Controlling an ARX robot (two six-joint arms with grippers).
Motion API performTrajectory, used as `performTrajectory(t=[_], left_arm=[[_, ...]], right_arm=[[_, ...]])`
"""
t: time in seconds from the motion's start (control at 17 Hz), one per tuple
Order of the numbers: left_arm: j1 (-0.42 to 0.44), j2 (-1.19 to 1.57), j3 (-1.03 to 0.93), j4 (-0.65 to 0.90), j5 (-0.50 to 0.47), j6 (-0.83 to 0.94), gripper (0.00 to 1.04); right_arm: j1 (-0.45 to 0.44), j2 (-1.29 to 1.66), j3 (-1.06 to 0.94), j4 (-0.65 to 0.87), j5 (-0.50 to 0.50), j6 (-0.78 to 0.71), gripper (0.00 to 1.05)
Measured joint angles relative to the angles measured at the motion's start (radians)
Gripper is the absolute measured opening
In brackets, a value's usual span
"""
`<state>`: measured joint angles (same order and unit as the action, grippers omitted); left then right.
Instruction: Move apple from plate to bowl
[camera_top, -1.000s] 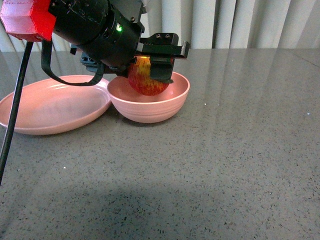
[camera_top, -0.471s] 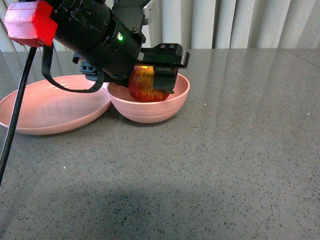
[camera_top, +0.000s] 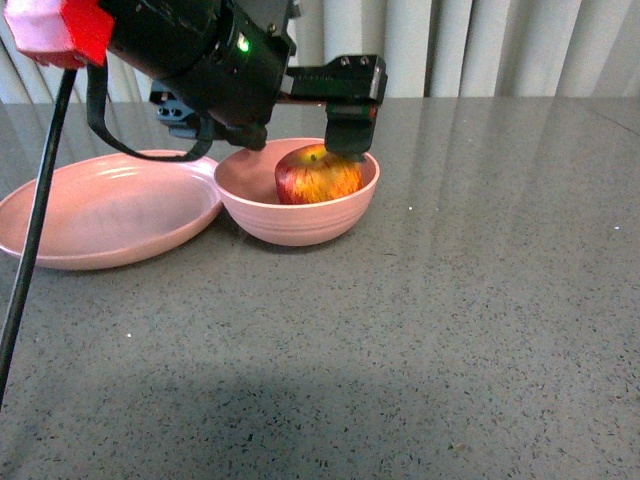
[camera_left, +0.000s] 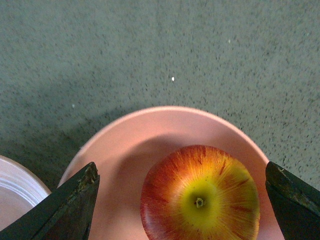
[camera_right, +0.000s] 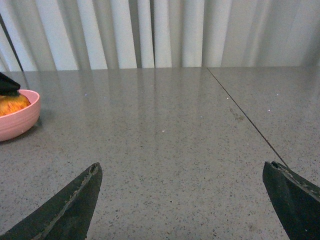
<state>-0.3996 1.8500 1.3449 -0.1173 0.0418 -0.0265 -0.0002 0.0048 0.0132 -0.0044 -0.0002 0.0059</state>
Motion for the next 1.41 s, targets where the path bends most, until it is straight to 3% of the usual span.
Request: performTrajectory(t=[0.71,0.88,0.94,1.0,1.06,1.24,1.41], left_arm=[[0.032,-0.287,-0.003,0.143,-0.016,-0.021,0.98],[0.101,-0.496,-0.143,0.226,-0.028,-0.045,0.98],[0.113,-0.566,-0.208,0.277,-0.107,-0.034,0.93],[0.147,-0.652,-0.308,0.33,-0.217,-0.011,0.83],[0.198,-0.771,-0.461,0.369,-0.233,0.002,0.7],[0.256,-0.932,-0.766,0.488,-0.191,0.009,0.36],[0.292,-1.022,-0.951,0.546,-0.15,0.009,0.03]], right_arm=[[0.0,0.0,0.0,0.0,0.0,0.0,0.98],[0.0,0.0,0.0,0.0,0.0,0.0,0.98],[0.0,0.0,0.0,0.0,0.0,0.0,0.98],[0.0,0.0,0.0,0.0,0.0,0.0,0.98],[0.0,0.0,0.0,0.0,0.0,0.0,0.98],[0.0,0.0,0.0,0.0,0.0,0.0,0.98],[0.0,0.0,0.0,0.0,0.0,0.0,0.98]])
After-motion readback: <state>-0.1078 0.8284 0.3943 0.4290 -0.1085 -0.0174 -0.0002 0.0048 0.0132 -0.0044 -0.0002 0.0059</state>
